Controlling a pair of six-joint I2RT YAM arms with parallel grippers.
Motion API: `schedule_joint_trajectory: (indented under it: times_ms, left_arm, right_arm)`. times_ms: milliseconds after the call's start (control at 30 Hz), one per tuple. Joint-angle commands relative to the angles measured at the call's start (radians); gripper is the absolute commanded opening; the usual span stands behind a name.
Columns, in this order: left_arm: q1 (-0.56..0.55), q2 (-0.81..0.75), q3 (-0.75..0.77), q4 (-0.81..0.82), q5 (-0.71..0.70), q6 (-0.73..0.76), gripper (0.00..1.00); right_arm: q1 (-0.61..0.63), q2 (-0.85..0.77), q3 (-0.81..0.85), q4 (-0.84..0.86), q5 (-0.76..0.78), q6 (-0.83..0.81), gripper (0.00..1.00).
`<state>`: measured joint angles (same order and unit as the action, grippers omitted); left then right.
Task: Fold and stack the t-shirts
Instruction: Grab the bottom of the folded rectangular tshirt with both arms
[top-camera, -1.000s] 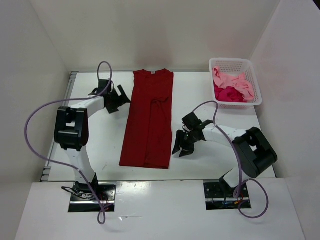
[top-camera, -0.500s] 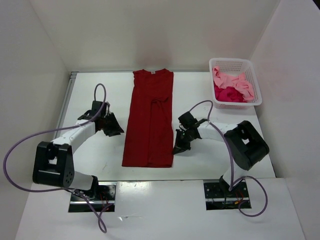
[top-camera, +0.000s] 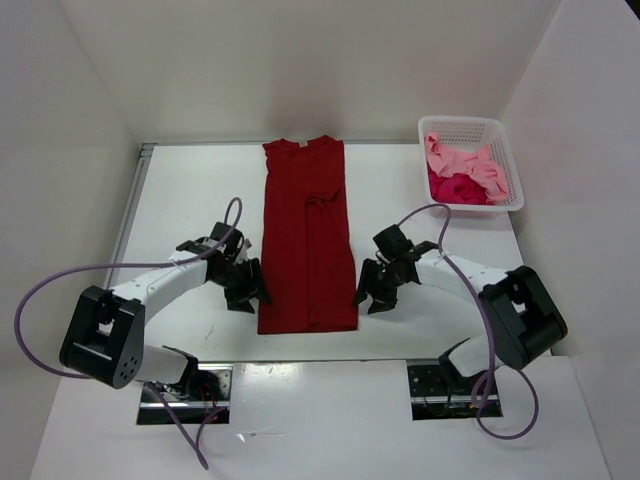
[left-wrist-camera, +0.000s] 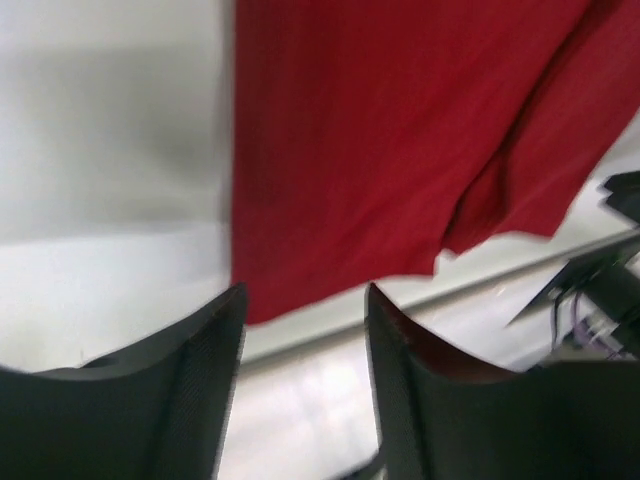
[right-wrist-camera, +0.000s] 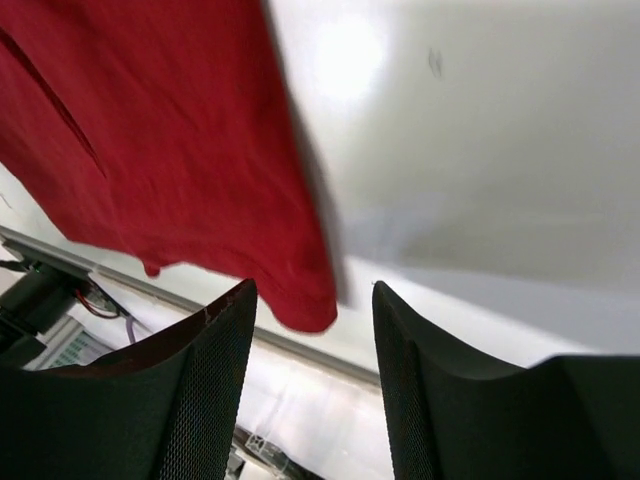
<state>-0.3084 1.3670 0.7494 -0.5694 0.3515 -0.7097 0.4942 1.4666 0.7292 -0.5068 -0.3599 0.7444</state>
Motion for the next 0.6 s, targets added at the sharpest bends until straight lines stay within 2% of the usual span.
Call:
schedule_joint_trajectory:
  times_ms: [0,33,167,300,400,567]
  left_arm:
    - [-0.015,-0.043,-0.03,-0.144,0.027,-0.034,0.63]
    - [-0.015,-0.055,-0.045,-0.162,0.027,-0.043,0.66]
    - [-0.032,-0.054,-0.045,-0.188,0.017,-0.059,0.66]
    - [-0.041,-0.054,-0.045,-0.198,-0.005,-0.089,0.58]
    - [-0.041,-0.054,-0.071,-0.167,-0.005,-0.115,0.48]
    - [-0.041,-0.025,-0.111,-0.103,0.006,-0.135,0.48]
  right_arm:
    - [0.067,-0.066,-0.014,-0.065,0.077,0.088,0.56]
    - [0.084,-0.066,-0.014,-0.065,0.078,0.099,0.56]
    - [0.095,-0.066,-0.079,-0.013,0.016,0.15,0.54]
    - [0.095,-0.088,-0.105,0.007,0.016,0.159,0.5]
    - [0.095,-0.077,-0.134,0.039,0.016,0.159,0.44]
    - [0.095,-0.065,-0.134,0.082,-0.007,0.159,0.42]
